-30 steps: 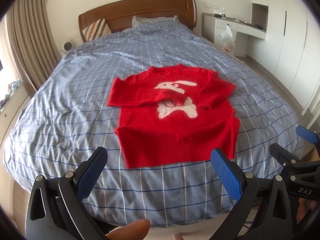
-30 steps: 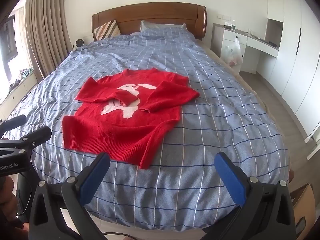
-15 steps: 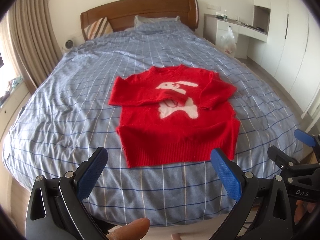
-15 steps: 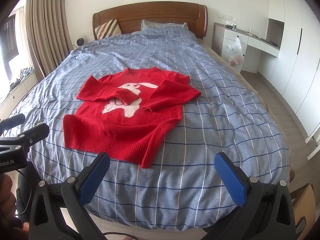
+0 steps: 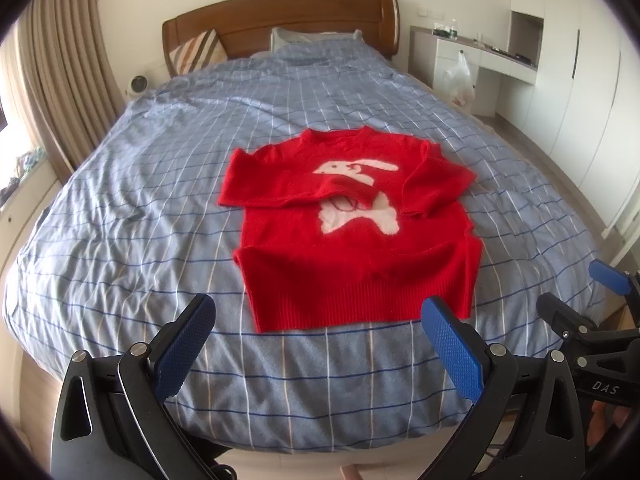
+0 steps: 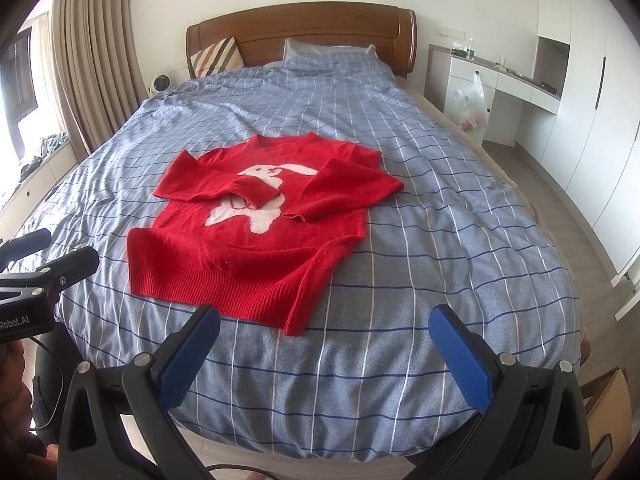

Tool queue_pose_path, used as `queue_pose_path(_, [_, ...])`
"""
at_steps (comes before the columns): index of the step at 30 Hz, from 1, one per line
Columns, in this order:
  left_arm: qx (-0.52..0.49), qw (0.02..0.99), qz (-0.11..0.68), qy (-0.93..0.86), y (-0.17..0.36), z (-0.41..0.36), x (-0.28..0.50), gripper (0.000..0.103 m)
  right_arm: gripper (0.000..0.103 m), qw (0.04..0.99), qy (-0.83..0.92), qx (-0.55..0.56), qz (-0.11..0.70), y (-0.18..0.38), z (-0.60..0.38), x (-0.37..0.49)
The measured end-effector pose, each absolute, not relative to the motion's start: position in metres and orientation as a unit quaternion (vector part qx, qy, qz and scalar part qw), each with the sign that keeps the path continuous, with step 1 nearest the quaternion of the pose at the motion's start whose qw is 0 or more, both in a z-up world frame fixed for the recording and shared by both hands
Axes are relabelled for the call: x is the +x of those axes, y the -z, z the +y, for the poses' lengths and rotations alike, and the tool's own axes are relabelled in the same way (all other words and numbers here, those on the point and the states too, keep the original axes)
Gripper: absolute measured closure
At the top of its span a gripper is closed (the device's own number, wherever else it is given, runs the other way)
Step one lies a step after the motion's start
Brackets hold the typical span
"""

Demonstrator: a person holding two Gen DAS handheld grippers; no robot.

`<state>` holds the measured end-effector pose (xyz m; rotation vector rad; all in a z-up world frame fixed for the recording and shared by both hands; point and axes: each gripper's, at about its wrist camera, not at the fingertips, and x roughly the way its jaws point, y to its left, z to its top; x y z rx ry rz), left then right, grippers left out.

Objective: Fold small clothes

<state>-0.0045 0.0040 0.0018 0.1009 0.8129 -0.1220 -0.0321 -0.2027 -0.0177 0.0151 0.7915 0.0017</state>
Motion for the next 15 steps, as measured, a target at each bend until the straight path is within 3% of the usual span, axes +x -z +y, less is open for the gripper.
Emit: queue_pose_path(15, [0.049, 0.913, 0.401, 0.06, 0.0047, 0.0052, -0.0031, 0.0, 0.0, 0.923, -0.007, 0.008, 0.385, 0.0196, -0.2018, -0.0319])
